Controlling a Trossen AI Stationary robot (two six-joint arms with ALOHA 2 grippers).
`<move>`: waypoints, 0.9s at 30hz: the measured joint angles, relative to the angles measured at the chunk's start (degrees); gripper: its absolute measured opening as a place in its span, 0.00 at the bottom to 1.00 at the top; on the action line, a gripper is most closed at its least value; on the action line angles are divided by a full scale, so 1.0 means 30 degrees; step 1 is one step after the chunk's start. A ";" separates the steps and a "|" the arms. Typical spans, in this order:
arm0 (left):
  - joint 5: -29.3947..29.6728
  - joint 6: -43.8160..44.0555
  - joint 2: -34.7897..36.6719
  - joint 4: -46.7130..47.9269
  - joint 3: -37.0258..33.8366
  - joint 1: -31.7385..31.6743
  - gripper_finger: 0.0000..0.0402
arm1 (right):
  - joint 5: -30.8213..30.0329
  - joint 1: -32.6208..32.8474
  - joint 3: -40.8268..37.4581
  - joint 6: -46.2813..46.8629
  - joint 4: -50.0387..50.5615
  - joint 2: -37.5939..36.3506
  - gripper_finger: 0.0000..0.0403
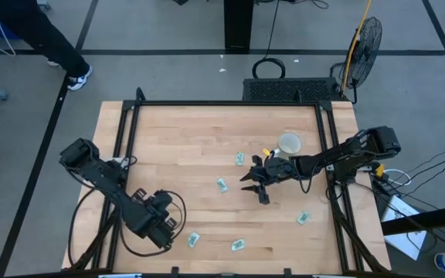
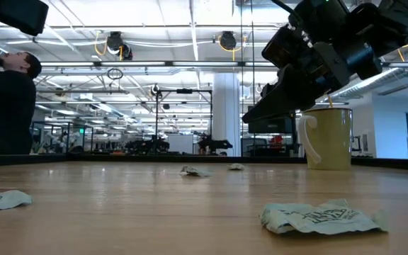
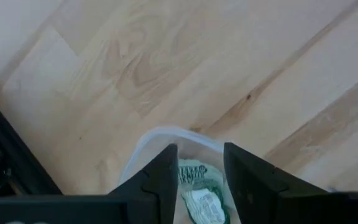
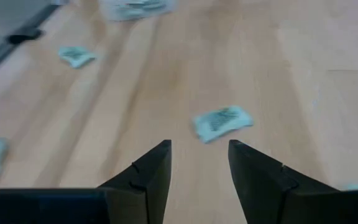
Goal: Pick and place Stevia / Truvia into bins
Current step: Put the stevia packet into the transparent bin
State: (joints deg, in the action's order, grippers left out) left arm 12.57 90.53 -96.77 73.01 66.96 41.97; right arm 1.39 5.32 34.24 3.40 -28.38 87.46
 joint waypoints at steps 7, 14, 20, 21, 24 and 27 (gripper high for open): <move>-0.0509 -0.2258 0.0879 0.0140 0.0000 -0.1353 0.32 | -0.1947 -0.0999 -0.0004 -0.0750 0.0779 0.0000 0.39; 0.3578 -0.4922 0.2798 0.0070 0.0000 -0.3386 0.30 | -0.1969 -0.2189 -0.0007 -0.1782 0.1405 0.0316 0.39; 0.8271 -0.7108 0.3627 -0.0707 0.0007 -0.5258 0.30 | -0.2267 -0.1865 0.0372 -0.3321 -0.0234 0.2773 0.39; 0.8465 -0.7579 0.3664 -0.1099 0.0006 -0.5567 0.30 | -0.2807 -0.1865 0.0677 -0.3484 -0.0201 0.3190 0.39; 0.8434 -0.8885 0.3672 -0.2256 0.0005 -0.6353 0.30 | -0.5071 -0.1875 0.1857 -0.4587 0.0950 0.4224 0.39; 0.7637 -1.0227 0.3647 -0.3606 0.0007 -0.6853 0.30 | -0.6459 -0.2044 0.3094 -0.4827 0.3642 0.4905 0.39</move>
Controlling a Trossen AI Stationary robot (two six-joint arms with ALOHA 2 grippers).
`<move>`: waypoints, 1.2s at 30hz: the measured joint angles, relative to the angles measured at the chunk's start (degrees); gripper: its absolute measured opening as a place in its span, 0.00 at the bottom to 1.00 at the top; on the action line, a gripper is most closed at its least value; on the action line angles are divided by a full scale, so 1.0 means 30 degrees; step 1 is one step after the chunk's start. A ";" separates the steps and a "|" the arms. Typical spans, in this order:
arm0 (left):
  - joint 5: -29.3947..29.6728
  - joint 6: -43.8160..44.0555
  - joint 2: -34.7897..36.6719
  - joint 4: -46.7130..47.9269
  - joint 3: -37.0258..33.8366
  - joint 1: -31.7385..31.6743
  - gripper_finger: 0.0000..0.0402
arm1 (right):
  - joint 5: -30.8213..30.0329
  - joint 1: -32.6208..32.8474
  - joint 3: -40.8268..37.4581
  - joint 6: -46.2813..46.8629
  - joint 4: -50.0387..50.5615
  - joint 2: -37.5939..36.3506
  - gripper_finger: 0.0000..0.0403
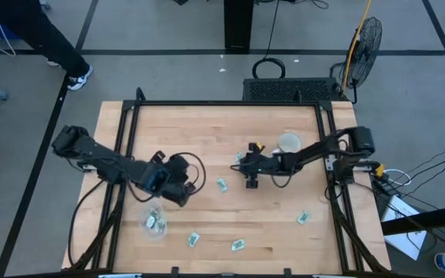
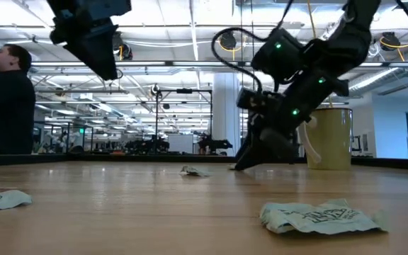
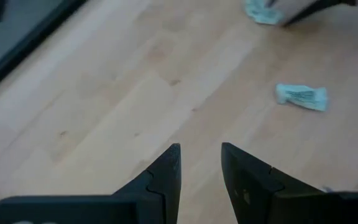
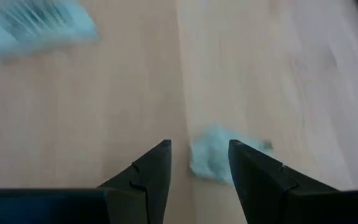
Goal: Pick and place Stevia / Truvia into bins
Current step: Put the stevia packet into the transparent bin
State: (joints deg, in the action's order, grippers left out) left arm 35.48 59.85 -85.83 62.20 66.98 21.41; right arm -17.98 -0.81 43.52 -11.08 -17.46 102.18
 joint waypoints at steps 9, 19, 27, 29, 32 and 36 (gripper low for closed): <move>-0.0378 -0.2523 -0.0034 -0.2096 0.0000 -0.0298 0.30 | 0.0092 -0.0586 0.0619 0.1160 0.1293 0.0311 0.37; -0.0306 -0.2343 -0.0034 -0.2252 0.0000 -0.0290 0.30 | 0.0220 -0.0943 0.0614 0.1958 0.1776 0.0348 0.05; 0.0056 -0.2814 -0.0034 -0.3689 0.0000 -0.0290 0.30 | 0.0611 -0.0184 0.0498 0.2016 0.2036 -0.0738 0.00; 0.0043 -0.3866 -0.0034 -0.4227 0.0000 -0.0290 0.30 | 0.1626 0.0328 0.0520 0.2002 0.1763 -0.1557 0.00; -0.0027 -0.7030 -0.0120 -0.5559 0.0000 -0.0290 0.30 | 0.3267 0.0997 0.0541 0.1970 0.1762 -0.2784 0.00; -0.0327 -1.1279 -0.0655 -0.7776 0.0000 -0.0291 0.30 | 0.3702 0.1668 0.0549 0.1947 0.1874 -0.4145 0.00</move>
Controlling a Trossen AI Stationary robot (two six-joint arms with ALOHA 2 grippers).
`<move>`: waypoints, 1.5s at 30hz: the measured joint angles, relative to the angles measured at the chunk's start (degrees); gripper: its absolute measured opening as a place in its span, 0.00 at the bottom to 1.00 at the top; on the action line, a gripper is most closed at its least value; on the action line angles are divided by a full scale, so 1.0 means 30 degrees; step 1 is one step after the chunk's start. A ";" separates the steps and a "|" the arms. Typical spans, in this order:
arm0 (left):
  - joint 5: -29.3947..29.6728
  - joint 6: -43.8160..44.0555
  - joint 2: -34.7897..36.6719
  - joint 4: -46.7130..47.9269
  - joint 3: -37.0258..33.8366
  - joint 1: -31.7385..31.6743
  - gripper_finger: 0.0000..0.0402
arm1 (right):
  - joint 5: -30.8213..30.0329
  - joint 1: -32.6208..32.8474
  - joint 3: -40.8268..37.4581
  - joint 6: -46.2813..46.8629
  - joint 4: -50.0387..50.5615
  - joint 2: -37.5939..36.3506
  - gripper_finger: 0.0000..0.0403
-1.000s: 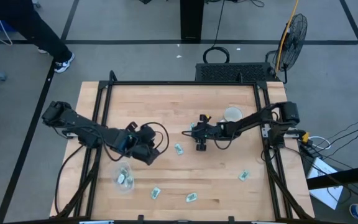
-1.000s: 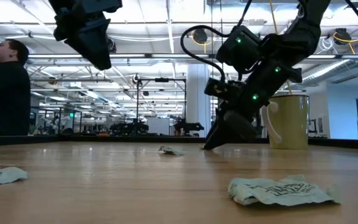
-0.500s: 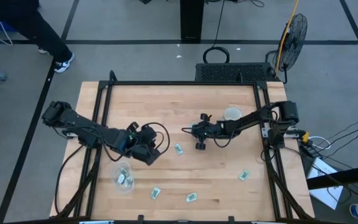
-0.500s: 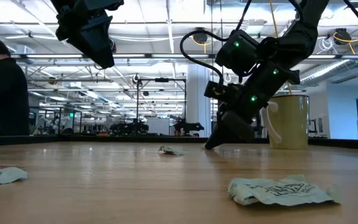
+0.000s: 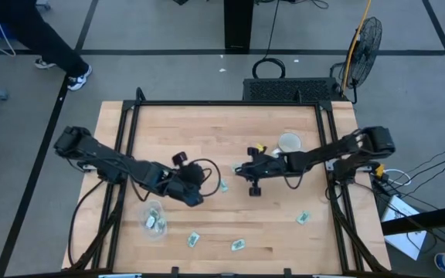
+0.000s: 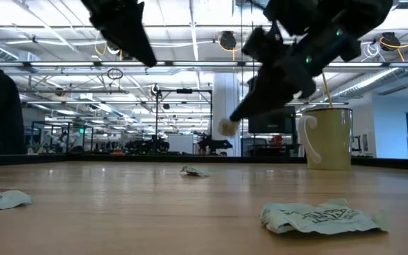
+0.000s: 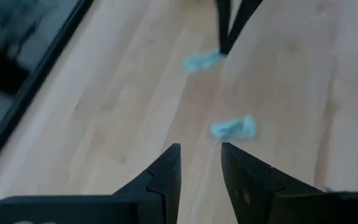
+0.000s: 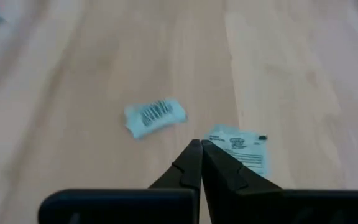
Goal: Pick and place Stevia / Truvia into bins
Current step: Put the stevia packet into the transparent bin
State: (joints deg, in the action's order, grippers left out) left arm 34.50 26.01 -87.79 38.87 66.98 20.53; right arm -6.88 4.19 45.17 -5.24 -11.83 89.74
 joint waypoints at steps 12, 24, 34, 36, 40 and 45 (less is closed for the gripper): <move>-0.2112 -0.7295 -0.3330 -0.8465 0.0007 -0.0534 0.30 | 0.5397 0.0631 0.0015 0.1007 -0.0821 -0.1030 0.00; -0.2942 -0.8179 -0.4867 -1.0148 0.0007 -0.1038 0.30 | 0.5414 0.0631 0.0015 0.1025 -0.1753 -0.1030 0.00; -0.3050 -0.8586 -0.5032 -0.9960 0.0007 -0.1748 0.27 | 0.5361 0.0595 0.0015 0.0947 -0.2198 -0.1037 0.00; -0.3060 -0.8789 -0.5032 -0.9973 0.0007 -0.1755 0.21 | 0.5277 0.0595 0.0015 0.0935 -0.2307 -0.1037 0.01; -0.3017 -0.8454 -0.5032 -0.9819 0.0007 -0.1748 0.04 | 0.4189 0.0602 0.0015 0.0804 -0.2324 -0.1037 0.06; -0.2796 -0.7314 -0.4815 -0.8766 0.0000 -0.1531 0.02 | 0.2339 0.0602 0.0015 0.0330 -0.1533 -0.1037 0.18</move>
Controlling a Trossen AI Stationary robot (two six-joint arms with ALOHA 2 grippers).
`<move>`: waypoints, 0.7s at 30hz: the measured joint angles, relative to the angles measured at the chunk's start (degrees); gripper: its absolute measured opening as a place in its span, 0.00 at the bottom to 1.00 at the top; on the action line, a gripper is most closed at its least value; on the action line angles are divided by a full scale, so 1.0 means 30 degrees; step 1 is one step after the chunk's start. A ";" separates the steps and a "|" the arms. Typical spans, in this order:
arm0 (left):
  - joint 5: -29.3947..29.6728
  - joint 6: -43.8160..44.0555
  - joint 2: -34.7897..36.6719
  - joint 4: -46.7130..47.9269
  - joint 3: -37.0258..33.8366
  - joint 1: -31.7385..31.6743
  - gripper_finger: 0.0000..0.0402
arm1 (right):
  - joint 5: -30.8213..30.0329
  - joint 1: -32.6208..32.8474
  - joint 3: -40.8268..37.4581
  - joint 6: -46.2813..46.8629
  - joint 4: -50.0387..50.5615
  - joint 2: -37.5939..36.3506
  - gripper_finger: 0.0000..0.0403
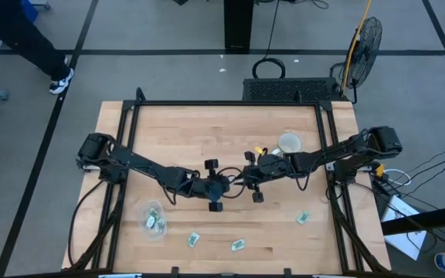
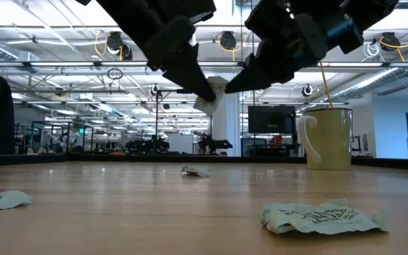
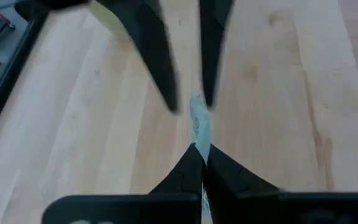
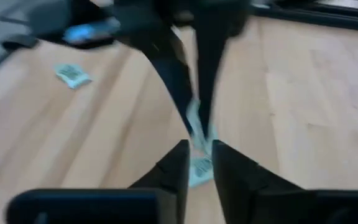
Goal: Pick and place Stevia / Truvia into bins
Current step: Put the stevia packet into the transparent bin
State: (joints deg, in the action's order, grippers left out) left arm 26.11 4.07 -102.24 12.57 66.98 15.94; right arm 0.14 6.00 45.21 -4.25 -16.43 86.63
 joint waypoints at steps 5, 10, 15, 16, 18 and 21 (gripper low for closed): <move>0.0137 0.4340 0.1024 0.5065 0.0005 0.0761 0.02 | -0.0936 0.0207 0.0000 0.0179 0.1812 0.0000 0.32; -0.0419 1.2819 0.3094 1.2319 0.0000 0.2761 0.01 | -0.1070 0.0567 -0.0195 0.0189 0.3303 0.0000 0.39; -0.3295 1.8965 0.4567 1.5988 0.0000 0.5766 0.01 | -0.1034 0.0725 -0.0796 0.0189 0.3272 0.0000 0.40; -0.4054 2.0157 0.4605 1.6431 0.0000 0.6398 0.01 | -0.1034 0.0721 -0.0875 0.0189 0.3215 0.0000 0.40; -0.5566 2.2593 0.4608 1.7318 0.0000 0.7535 0.02 | -0.1051 0.0721 -0.1016 0.0189 0.3228 0.0000 0.40; -0.6580 2.5990 0.4241 1.8070 0.0000 0.8896 0.02 | -0.1092 0.0721 -0.1136 0.0175 0.3009 0.0000 0.40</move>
State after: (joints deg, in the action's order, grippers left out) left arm 6.37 82.04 -89.51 66.78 66.98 42.63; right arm -3.14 8.16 41.80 -3.73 -7.41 86.63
